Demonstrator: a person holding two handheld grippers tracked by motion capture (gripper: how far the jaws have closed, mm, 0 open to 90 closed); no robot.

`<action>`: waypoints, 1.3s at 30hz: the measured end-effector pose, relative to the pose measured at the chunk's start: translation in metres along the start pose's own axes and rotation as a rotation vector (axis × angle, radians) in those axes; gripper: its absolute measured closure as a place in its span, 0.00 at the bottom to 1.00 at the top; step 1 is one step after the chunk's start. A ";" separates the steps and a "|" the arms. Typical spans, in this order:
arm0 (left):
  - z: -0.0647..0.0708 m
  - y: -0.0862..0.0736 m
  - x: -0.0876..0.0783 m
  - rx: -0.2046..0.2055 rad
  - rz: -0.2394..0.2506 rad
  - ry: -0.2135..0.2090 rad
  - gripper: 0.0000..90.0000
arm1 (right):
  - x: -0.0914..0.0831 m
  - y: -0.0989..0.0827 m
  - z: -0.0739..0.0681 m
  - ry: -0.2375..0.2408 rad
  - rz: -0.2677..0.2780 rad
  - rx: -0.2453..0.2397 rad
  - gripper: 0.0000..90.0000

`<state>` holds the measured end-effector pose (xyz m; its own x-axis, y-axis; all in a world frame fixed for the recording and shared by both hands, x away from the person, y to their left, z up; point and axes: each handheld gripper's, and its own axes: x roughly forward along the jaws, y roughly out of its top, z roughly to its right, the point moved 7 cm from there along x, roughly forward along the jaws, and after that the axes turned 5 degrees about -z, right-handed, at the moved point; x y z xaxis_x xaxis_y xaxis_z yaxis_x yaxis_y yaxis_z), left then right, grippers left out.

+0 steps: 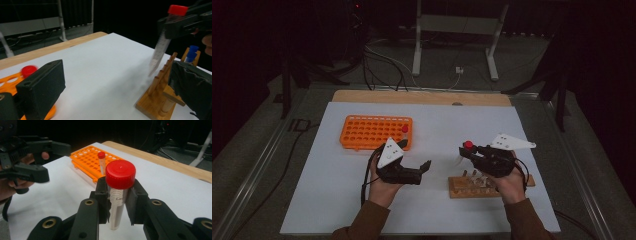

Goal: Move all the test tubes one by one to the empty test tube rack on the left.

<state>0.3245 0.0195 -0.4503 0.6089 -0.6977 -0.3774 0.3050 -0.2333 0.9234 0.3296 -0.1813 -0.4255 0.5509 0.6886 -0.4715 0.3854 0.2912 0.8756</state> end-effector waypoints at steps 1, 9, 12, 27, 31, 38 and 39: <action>0.002 0.001 0.002 0.005 0.001 -0.006 0.03 | 0.002 0.000 -0.002 0.002 -0.003 -0.001 0.82; 0.020 0.006 0.016 0.026 -0.016 -0.052 0.07 | 0.014 0.002 -0.014 0.026 -0.019 -0.013 0.82; 0.026 0.005 0.022 0.030 -0.037 -0.070 0.11 | 0.020 0.003 -0.021 0.042 -0.026 -0.021 0.82; 0.044 -0.001 0.037 0.075 -0.084 -0.117 0.59 | 0.032 0.005 -0.036 0.078 -0.039 -0.037 0.82; 0.045 -0.002 0.037 0.081 -0.089 -0.132 0.70 | 0.032 0.005 -0.037 0.084 -0.037 -0.032 0.82; 0.045 -0.003 0.037 0.082 -0.093 -0.144 0.82 | 0.033 0.004 -0.037 0.091 -0.039 -0.030 0.82; 0.045 -0.004 0.038 0.085 -0.094 -0.144 0.83 | 0.033 0.003 -0.037 0.091 -0.041 -0.028 0.82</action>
<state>0.3135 -0.0361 -0.4647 0.4677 -0.7585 -0.4538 0.2892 -0.3538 0.8895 0.3214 -0.1331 -0.4341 0.4652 0.7327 -0.4967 0.3849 0.3379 0.8589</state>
